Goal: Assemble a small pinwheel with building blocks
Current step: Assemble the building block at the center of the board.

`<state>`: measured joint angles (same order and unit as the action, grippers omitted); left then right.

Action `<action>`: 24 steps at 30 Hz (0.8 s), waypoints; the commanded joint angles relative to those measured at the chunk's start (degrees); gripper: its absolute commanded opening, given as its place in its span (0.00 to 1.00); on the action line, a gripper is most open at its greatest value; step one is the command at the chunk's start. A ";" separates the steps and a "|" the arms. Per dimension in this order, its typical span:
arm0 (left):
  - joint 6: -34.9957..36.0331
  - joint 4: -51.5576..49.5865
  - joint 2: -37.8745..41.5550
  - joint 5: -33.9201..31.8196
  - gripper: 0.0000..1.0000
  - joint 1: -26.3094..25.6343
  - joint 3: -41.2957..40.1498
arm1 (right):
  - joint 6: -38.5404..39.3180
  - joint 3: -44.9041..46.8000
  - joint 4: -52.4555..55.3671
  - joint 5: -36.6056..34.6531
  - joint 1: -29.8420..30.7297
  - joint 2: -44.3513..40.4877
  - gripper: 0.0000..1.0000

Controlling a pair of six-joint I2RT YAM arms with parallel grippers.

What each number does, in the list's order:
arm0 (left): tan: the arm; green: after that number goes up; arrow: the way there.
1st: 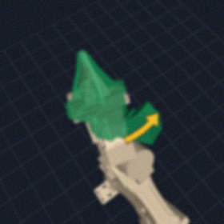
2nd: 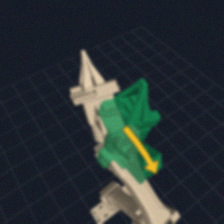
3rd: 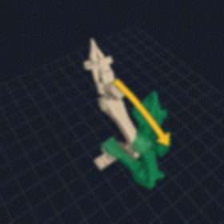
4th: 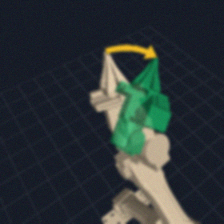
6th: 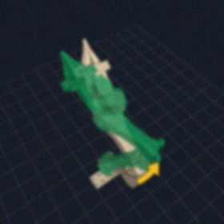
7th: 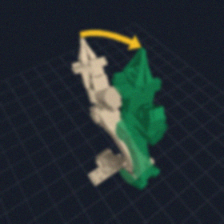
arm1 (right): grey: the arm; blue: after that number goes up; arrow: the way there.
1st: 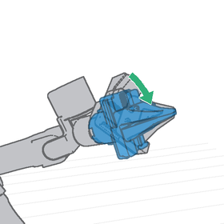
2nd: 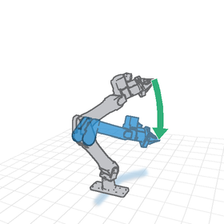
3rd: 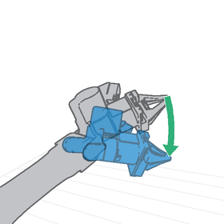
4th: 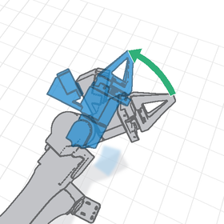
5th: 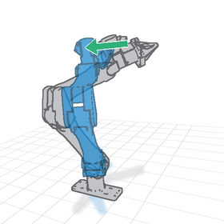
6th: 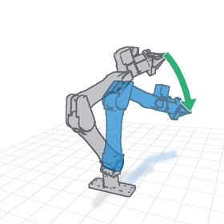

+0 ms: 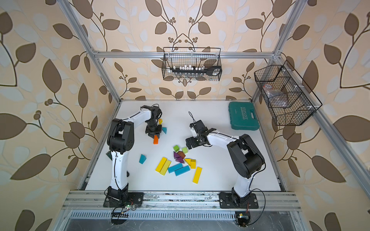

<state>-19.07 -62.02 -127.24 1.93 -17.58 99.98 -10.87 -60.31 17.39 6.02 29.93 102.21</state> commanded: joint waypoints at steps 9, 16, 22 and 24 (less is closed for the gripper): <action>0.44 -1.66 -0.21 1.71 0.36 0.36 3.12 | 0.68 -1.21 1.33 0.23 -0.24 0.80 1.00; 0.26 -2.14 -0.77 2.13 0.40 0.36 3.41 | 0.82 -1.21 1.48 0.24 -0.27 0.76 1.00; -0.27 -2.84 0.67 2.11 0.42 0.36 3.71 | 0.81 -1.20 1.57 0.26 -0.24 0.53 1.00; -0.77 -2.76 2.30 3.00 0.43 0.33 3.27 | 0.85 -1.14 1.59 0.24 -0.23 0.43 1.00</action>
<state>-19.33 -62.89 -127.50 3.40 -17.58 102.00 -10.83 -60.31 17.87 6.04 29.87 102.21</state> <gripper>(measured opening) 0.423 0.995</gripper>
